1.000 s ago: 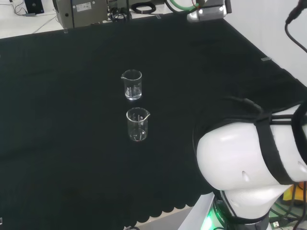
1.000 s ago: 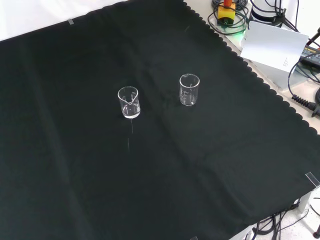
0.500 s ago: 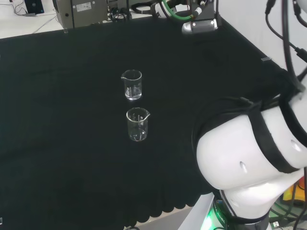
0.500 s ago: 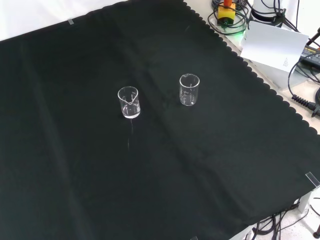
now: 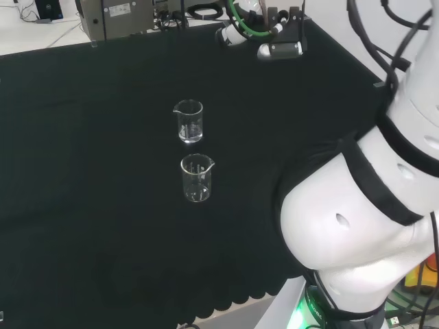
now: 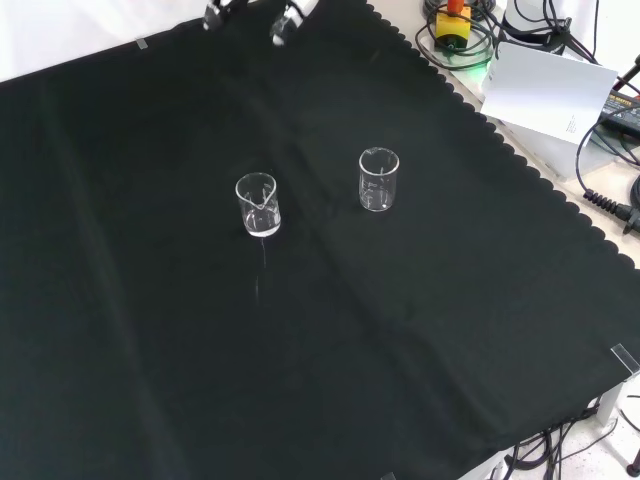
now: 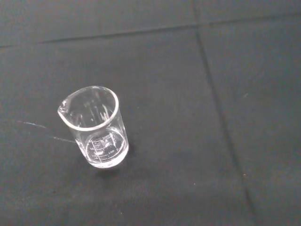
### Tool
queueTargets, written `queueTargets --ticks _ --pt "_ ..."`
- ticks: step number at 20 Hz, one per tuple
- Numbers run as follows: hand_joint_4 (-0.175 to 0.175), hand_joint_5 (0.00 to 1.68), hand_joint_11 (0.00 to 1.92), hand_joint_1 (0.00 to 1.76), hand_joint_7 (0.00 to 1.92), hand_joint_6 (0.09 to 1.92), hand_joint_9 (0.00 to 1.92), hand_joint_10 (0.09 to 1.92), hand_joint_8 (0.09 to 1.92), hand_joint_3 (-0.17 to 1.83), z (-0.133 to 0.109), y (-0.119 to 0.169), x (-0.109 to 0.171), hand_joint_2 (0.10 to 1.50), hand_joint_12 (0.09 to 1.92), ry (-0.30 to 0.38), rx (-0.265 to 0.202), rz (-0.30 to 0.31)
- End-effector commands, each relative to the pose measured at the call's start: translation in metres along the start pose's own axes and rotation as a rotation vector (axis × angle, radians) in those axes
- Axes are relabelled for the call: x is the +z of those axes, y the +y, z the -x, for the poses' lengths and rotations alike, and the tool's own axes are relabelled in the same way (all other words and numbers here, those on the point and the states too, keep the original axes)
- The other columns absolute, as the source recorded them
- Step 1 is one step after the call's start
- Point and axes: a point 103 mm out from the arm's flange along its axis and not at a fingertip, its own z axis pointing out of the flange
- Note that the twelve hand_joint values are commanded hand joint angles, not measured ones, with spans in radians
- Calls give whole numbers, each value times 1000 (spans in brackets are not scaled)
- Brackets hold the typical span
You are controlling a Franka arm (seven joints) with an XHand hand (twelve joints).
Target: Pick up the beaker on the right.
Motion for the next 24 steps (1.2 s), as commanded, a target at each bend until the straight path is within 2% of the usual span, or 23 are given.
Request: queueTargets --ticks 1,3,6,12,21,24 --pt "-12 307 0 610 128 87 419 402 577 -168 19 50 24 1115 1392 68 -51 -3" --pt "-12 306 0 659 128 87 355 554 582 -174 22 59 35 1087 1395 84 -68 -21" --pt "-12 306 0 715 132 87 330 615 587 -175 25 68 52 1045 1395 108 -95 -44" --pt "-12 280 0 750 130 87 308 631 590 -175 22 78 85 974 1400 125 -166 -87" --pt "-13 280 0 767 113 87 263 632 591 -175 14 85 116 937 1370 139 -243 -127" --pt "-13 271 0 767 75 87 224 624 577 -175 13 86 127 929 1352 156 -263 -123"
